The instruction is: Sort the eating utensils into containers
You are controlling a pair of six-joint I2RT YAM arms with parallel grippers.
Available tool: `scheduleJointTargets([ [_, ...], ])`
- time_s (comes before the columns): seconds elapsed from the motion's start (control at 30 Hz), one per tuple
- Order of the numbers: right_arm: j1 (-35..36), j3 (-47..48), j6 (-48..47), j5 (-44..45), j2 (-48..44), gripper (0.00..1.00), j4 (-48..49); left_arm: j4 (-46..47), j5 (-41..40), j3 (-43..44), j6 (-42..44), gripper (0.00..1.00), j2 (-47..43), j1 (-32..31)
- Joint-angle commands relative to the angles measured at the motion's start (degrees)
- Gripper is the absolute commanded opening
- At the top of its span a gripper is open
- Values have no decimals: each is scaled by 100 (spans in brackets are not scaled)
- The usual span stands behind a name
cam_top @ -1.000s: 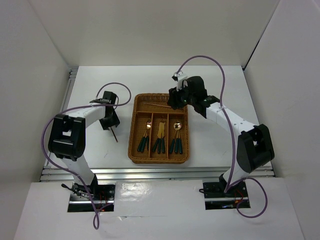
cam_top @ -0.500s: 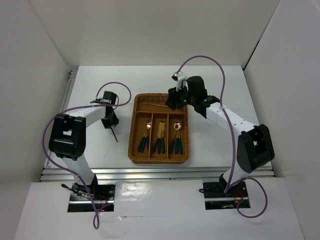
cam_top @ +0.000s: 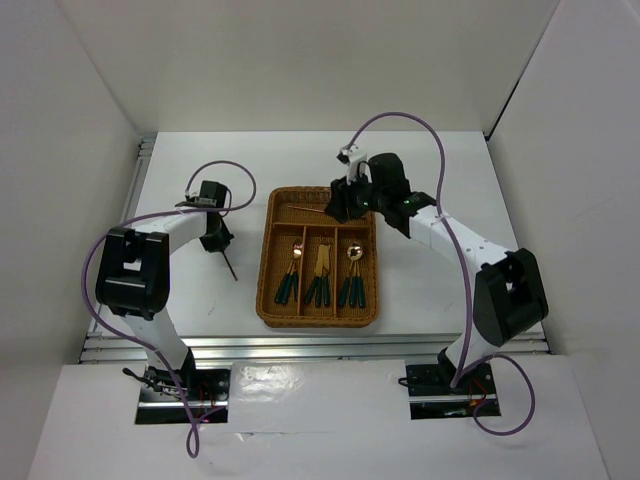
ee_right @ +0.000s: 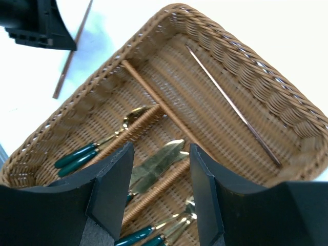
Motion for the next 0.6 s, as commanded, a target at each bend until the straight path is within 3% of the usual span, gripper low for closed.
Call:
scheduleJointTargets([
  [0.0,214,301,27,-81,36,55,129,-108,138,-232,-115,18,336,44],
  [0.3,813,529,80,157,229,55,191,-108,358,-364,-396,15,-304,44],
  [0.57,1050,336,747,-72,176,59,1130,-231,832,-302,-659,15,-1456,-97],
])
